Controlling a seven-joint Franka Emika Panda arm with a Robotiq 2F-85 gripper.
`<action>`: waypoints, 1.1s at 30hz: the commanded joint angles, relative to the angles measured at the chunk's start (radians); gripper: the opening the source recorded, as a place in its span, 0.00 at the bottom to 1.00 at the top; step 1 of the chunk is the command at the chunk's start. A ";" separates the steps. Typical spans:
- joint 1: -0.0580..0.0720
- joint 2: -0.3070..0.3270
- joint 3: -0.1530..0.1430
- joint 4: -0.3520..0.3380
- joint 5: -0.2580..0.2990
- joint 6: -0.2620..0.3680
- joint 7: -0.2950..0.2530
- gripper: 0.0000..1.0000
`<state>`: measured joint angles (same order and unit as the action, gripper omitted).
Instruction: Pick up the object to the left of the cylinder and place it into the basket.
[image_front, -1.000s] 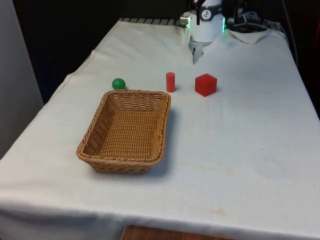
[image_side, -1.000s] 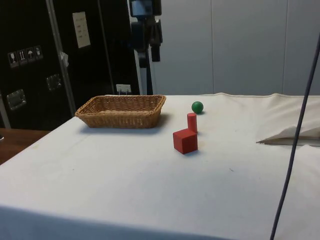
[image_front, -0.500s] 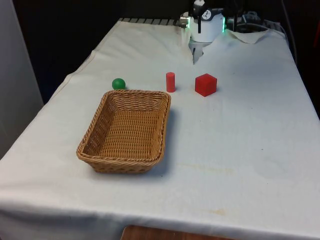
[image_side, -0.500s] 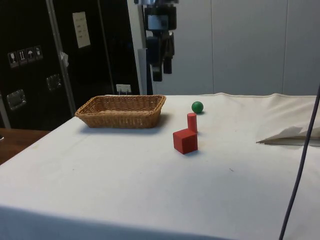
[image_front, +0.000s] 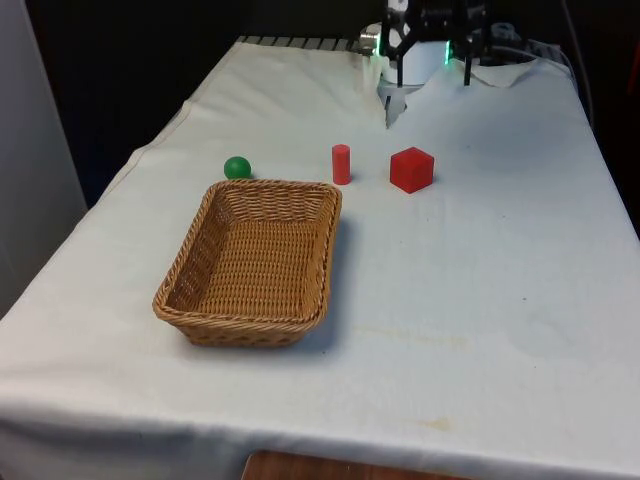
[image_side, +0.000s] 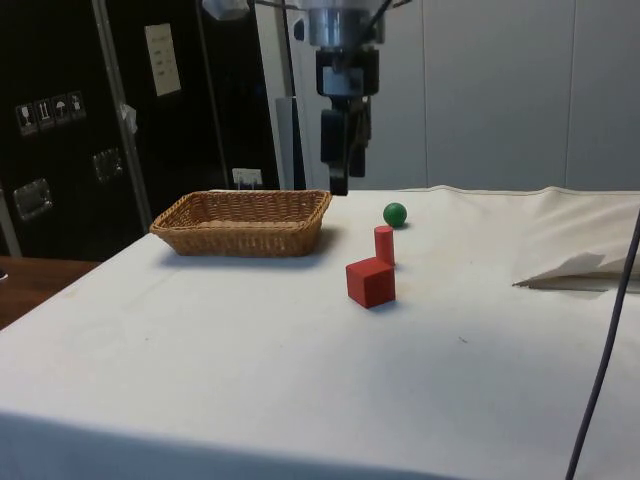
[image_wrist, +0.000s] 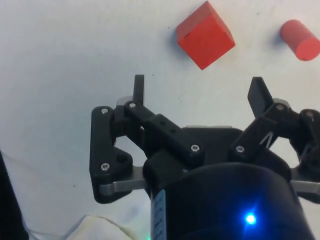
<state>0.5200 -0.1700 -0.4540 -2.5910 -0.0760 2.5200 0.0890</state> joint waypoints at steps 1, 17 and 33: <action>-0.007 0.007 0.006 -0.011 -0.023 0.029 0.027 1.00; 0.000 0.048 0.005 -0.091 -0.008 0.150 0.071 1.00; 0.000 0.183 0.004 -0.099 -0.012 0.287 0.200 1.00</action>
<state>0.5200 -0.0030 -0.4490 -2.6900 -0.0840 2.7830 0.2690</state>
